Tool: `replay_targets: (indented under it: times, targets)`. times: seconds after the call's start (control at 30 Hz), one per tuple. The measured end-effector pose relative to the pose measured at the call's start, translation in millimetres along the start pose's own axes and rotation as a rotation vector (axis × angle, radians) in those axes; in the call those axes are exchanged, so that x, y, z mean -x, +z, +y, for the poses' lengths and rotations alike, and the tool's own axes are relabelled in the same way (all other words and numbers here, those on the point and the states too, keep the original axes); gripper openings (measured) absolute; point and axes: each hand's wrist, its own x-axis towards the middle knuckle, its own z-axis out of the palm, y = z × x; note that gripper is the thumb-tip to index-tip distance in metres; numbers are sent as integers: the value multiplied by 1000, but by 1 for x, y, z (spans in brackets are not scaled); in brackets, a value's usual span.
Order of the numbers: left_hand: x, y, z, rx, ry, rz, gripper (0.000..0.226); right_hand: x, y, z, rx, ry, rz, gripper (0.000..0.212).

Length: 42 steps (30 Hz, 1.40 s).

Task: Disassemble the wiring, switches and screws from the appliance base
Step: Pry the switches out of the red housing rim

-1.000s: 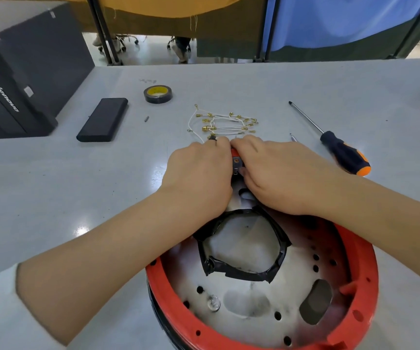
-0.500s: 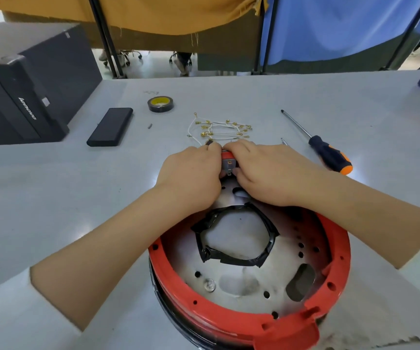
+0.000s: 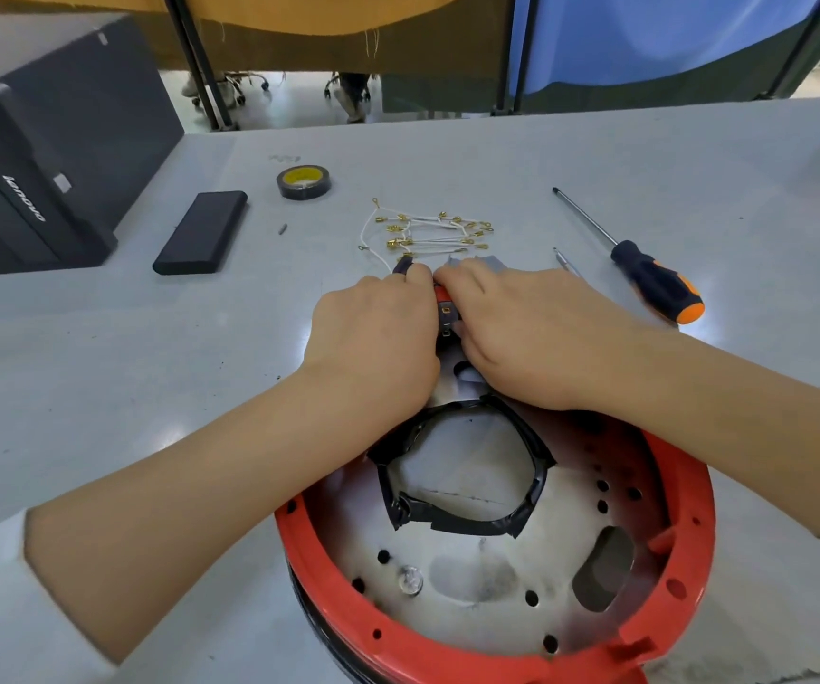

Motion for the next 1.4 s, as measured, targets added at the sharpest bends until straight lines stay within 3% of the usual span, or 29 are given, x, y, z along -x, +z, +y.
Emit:
replay_targets:
  times: [0.3,0.57,1.4]
  targets:
    - [1,0,1,21,-13,-2,25,-2,0,1,-5,-9,-9,38]
    - [3,3,-9,213,13,-15,10,0,-4,2,-109,4,-11,37]
    - [-1,-3,-1,128,-89,-26,23,-1,4,-1,33,29,-3,41]
